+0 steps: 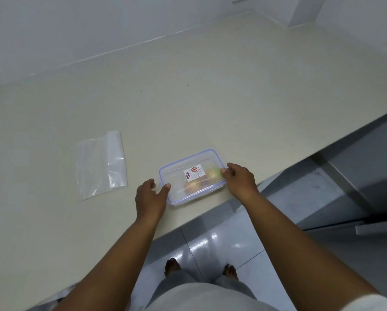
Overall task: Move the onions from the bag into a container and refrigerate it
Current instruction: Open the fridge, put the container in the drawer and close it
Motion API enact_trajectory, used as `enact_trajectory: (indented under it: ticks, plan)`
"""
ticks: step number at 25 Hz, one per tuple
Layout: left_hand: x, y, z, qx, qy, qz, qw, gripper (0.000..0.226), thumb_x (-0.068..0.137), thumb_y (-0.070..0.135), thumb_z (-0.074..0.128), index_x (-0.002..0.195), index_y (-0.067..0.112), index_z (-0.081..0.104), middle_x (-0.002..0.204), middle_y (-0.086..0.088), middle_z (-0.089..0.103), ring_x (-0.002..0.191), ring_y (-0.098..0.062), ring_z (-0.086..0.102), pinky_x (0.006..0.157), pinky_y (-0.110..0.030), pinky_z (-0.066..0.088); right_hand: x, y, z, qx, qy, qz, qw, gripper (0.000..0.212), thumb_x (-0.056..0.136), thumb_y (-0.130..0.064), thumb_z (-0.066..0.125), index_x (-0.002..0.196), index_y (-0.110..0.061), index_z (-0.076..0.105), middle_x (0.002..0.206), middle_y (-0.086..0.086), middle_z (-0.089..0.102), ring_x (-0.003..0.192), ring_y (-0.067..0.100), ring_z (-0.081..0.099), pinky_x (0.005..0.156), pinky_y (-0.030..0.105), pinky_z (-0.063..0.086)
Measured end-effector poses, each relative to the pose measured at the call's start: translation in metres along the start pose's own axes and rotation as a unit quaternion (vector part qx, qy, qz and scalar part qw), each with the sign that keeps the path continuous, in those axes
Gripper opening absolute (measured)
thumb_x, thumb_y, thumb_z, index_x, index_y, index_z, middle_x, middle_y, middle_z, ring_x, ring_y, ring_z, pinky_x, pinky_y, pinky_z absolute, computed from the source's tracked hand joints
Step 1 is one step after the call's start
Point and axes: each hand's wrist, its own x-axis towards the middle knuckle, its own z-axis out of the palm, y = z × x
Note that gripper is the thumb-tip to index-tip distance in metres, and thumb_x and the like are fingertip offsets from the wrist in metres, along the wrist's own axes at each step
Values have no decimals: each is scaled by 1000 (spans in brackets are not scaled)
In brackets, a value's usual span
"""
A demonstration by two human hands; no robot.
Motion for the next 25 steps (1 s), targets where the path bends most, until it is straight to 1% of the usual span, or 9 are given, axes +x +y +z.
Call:
enact_trajectory:
  ticks: [2,3,6,9,12,15,18,21,25]
  plan:
    - [-18,12,5,-1,71,123,990,50,84,32,70,128,14,53,130,-5,55,114,-22,56,96,-39,48,-15,9,-16,32,22,-16,999,46,94,-37,54,134,-13,54,129,4,63,119,18,56,92,22,35]
    - [-26,21,12,-16,73,177,981,45,85,30,70,125,16,54,126,-2,55,110,-18,56,92,-35,48,-27,16,-27,62,39,-19,997,44,93,-36,57,132,-15,56,128,2,64,113,13,58,92,21,37]
    - [-58,56,57,-39,-52,257,964,36,85,26,69,119,19,59,113,6,60,99,-10,58,82,-23,45,-71,45,-75,130,107,-35,985,41,91,-31,62,130,-17,59,126,-2,66,106,3,59,91,15,43]
    - [-94,91,119,-30,-208,298,931,36,85,27,70,119,20,60,108,7,64,95,-6,61,76,-11,43,-117,74,-139,61,243,-64,966,37,92,-30,60,127,-17,61,122,-3,67,108,8,61,89,13,44]
    - [-144,129,183,13,-342,353,871,43,83,30,72,123,19,60,107,7,65,93,-4,62,77,-6,42,-168,98,-211,-49,423,-95,900,34,92,-25,60,122,-9,64,117,6,68,111,22,61,97,26,44]
    - [-197,172,239,41,-418,408,810,52,81,35,73,127,17,57,113,3,63,101,-12,61,86,-21,45,-210,118,-274,-155,547,-98,816,33,88,-17,65,117,-2,65,115,17,67,114,34,59,101,33,40]
    - [-252,217,283,68,-468,446,760,64,79,46,71,133,17,51,119,5,56,106,-10,54,88,-26,43,-240,131,-323,-227,581,-47,780,39,89,-19,64,123,0,60,122,17,63,125,35,50,105,40,41]
    - [-296,252,314,89,-490,466,732,73,79,52,69,138,17,45,128,2,52,114,-16,53,94,-34,47,-250,139,-353,-309,573,-1,759,43,88,-23,63,124,0,59,120,17,62,119,37,52,100,44,44]
    - [-319,271,338,44,-464,449,762,46,84,38,68,121,12,59,116,-4,64,105,-22,63,83,-32,49,-246,144,-355,-362,506,60,780,53,84,-26,65,129,-1,54,119,16,58,109,36,52,92,42,45]
